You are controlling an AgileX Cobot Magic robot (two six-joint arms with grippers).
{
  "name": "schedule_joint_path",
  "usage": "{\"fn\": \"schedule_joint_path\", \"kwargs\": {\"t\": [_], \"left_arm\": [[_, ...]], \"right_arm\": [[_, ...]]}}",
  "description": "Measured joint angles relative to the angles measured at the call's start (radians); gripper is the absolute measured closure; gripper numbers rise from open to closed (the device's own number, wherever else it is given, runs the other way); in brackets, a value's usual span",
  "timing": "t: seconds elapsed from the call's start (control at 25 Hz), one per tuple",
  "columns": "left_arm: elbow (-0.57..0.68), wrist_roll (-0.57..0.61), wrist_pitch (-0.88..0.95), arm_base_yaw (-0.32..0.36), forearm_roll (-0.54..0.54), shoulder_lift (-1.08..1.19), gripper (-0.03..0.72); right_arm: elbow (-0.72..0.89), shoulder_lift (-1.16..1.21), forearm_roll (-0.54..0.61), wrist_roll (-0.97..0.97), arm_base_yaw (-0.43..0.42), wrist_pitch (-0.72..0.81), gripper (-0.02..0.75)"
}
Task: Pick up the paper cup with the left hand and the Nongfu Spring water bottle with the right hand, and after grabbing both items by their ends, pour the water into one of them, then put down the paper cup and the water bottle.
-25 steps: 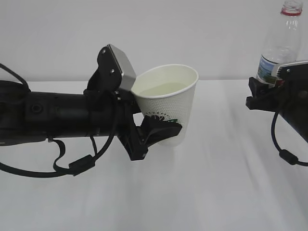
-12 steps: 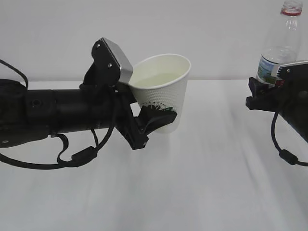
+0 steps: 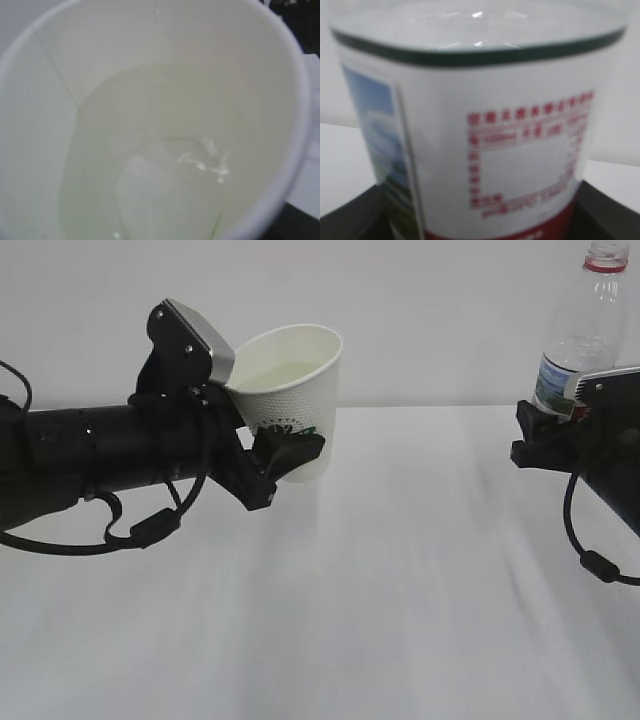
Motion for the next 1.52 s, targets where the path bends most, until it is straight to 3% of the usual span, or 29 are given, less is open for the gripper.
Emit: {"fn": "schedule_joint_path", "kwargs": {"t": [1.52], "left_arm": [[0.0, 0.002, 0.0, 0.357, -0.045, 0.0, 0.214]], "right_arm": [[0.0, 0.0, -0.002, 0.0, 0.0, 0.0, 0.216]]}}
